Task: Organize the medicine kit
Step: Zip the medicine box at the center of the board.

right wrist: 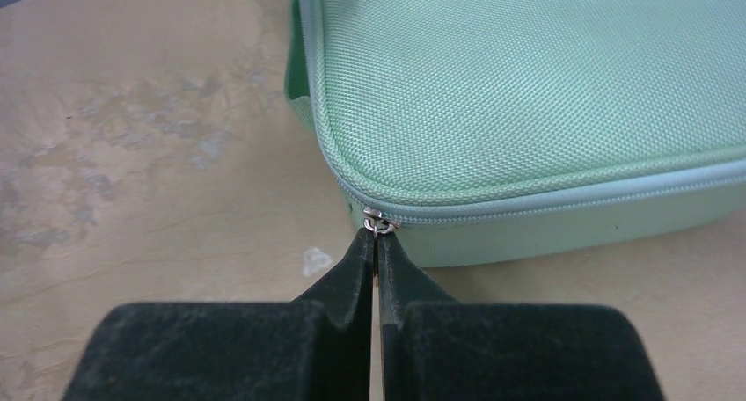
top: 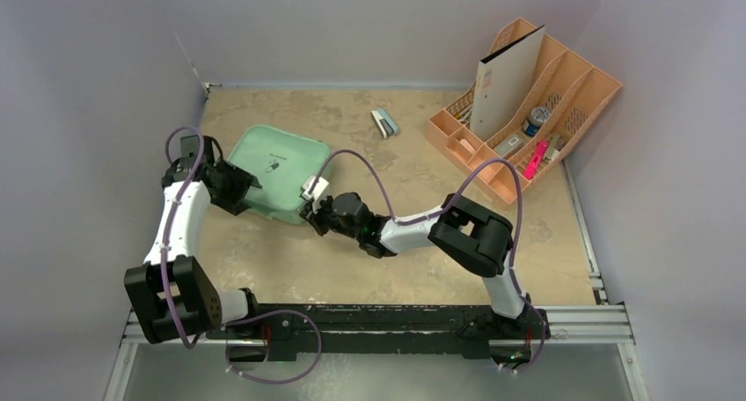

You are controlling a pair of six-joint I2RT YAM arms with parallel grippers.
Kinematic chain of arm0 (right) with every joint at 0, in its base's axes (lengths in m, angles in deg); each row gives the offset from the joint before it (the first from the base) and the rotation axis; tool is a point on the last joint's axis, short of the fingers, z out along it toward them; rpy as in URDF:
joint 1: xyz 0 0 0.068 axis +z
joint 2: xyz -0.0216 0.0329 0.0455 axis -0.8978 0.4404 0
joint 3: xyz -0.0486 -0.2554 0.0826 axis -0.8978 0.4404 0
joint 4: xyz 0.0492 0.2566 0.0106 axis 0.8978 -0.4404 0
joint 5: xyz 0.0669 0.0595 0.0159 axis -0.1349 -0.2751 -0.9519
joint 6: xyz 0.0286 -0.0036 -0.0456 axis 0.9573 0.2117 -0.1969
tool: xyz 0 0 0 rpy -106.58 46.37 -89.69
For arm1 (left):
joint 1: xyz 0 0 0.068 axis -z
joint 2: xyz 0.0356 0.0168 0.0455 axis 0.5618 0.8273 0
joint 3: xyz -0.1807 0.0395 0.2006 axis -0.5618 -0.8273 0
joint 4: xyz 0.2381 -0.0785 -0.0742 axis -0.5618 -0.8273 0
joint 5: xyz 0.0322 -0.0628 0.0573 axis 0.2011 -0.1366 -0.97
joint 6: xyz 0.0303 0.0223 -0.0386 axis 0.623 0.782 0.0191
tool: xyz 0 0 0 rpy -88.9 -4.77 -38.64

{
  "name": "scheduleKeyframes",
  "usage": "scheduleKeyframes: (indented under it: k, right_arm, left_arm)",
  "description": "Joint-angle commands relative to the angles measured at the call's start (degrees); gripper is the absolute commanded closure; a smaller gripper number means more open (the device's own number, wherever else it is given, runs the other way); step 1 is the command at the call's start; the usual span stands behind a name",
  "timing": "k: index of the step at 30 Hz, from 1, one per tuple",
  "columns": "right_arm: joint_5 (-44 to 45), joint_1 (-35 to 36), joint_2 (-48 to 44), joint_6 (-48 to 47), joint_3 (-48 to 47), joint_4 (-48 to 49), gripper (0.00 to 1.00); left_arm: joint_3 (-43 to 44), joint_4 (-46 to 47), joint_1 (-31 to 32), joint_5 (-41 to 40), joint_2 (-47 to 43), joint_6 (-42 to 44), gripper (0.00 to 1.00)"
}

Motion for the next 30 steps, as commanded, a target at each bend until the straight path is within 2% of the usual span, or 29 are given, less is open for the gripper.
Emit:
scheduleKeyframes:
  k: [1,9,16,21,25,30]
  right_arm:
    - [1.8,3.2,-1.0,1.1,-3.4,4.8,1.0]
    - [4.1,6.8,0.2,1.1,-4.9,4.7,1.0]
    - [5.4,7.9,0.9,1.7,-6.1,3.3,1.0]
    - [6.8,8.0,1.7,2.3,-7.3,0.9,1.0]
    - [7.2,8.0,2.2,2.4,-7.2,0.3,1.0]
    - [6.5,8.0,3.0,3.0,-9.0,-2.3,1.0]
  left_arm:
    - [-2.5,-3.2,-0.3,5.0,-4.6,-4.0,0.47]
    - [-8.8,-3.8,-0.3,8.7,-13.1,-8.4,0.46]
    - [-9.8,-6.8,-0.3,7.9,-12.2,-8.7,0.48]
    - [-12.8,-3.4,-0.3,9.1,-11.0,-9.6,0.5]
    - [-14.6,-1.6,-0.2,8.9,-9.7,-9.0,0.53]
    - [-16.8,0.8,-0.2,7.3,-9.4,-9.3,0.63]
